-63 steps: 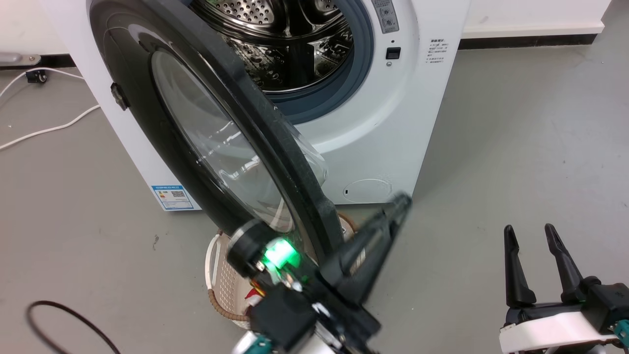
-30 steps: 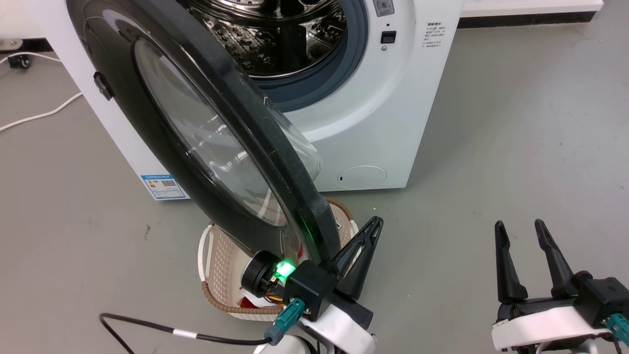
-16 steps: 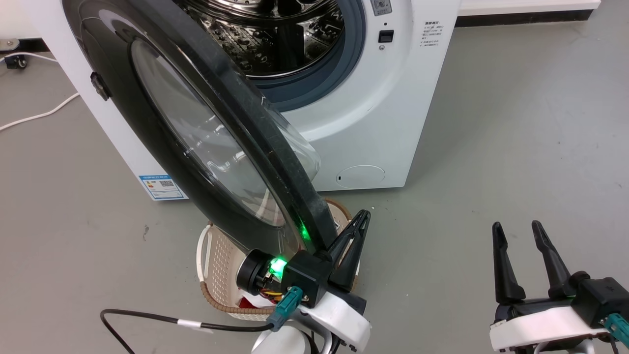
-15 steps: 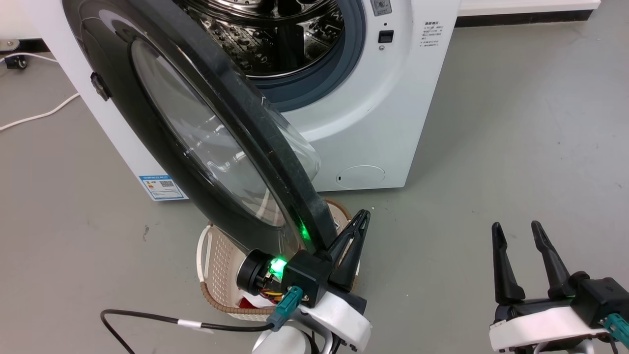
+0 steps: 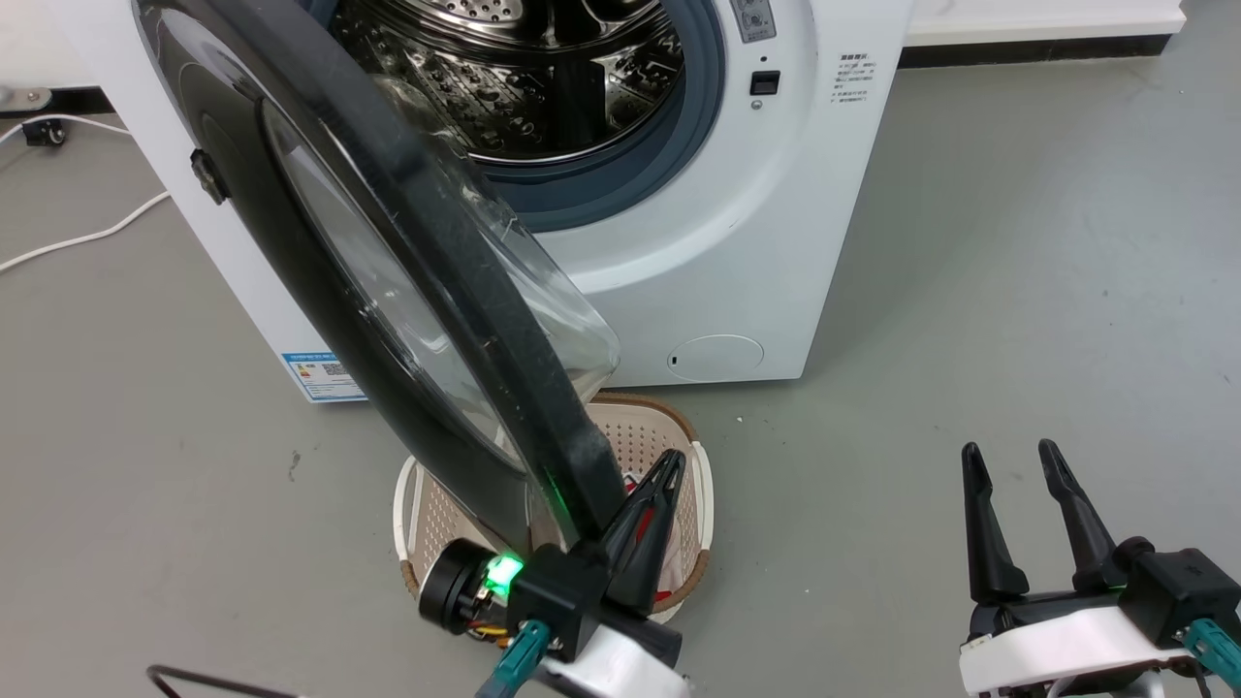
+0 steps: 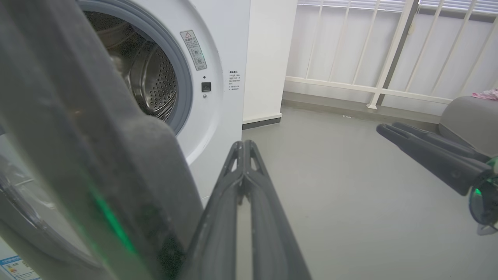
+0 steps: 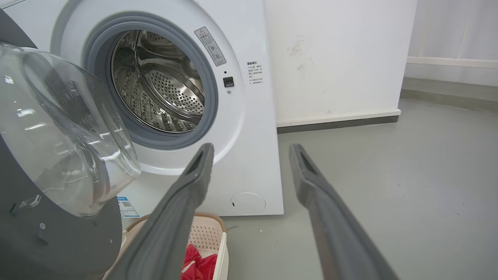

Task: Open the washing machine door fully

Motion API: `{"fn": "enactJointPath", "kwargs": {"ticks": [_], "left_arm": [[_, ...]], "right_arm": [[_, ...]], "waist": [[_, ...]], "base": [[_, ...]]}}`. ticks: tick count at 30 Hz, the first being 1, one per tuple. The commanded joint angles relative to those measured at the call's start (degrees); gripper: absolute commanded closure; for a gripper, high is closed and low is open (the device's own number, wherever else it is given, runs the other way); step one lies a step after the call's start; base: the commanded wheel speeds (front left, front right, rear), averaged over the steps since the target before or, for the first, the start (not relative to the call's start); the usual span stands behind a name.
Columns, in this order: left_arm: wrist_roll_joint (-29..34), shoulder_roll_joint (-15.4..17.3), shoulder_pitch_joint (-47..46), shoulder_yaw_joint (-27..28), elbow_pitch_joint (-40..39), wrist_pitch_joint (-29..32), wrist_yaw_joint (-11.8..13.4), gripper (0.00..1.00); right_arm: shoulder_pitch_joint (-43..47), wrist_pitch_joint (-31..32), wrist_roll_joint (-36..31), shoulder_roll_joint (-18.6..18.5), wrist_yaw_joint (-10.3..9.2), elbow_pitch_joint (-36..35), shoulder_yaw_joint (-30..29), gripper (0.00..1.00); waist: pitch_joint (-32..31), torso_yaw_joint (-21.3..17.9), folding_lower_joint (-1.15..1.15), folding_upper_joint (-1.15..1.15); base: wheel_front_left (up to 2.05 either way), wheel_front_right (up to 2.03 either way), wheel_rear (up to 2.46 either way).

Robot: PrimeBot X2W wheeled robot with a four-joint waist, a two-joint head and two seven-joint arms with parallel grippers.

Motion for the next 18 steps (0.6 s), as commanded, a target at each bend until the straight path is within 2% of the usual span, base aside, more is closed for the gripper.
{"fn": "enactJointPath", "kwargs": {"ticks": [1,18], "left_arm": [[0.22,2.55,0.55,2.63,-0.18,0.5,1.79,1.0],[2.13,7.23,10.54,1.31,-13.43,4.04,6.03,1.0]], "right_arm": [[0.14,-0.11,0.03,0.19,-0.02,0.06,-0.05,0.0],[1.21,0.3,-0.16,0.18,-0.03,-0.04,-0.19,0.0]], "waist": [[-0.05,0.18,0.0,0.0],[-1.12,4.86,0.0,0.0]], "base": [[0.0,0.0,0.0],[0.0,0.0,0.0]]}}
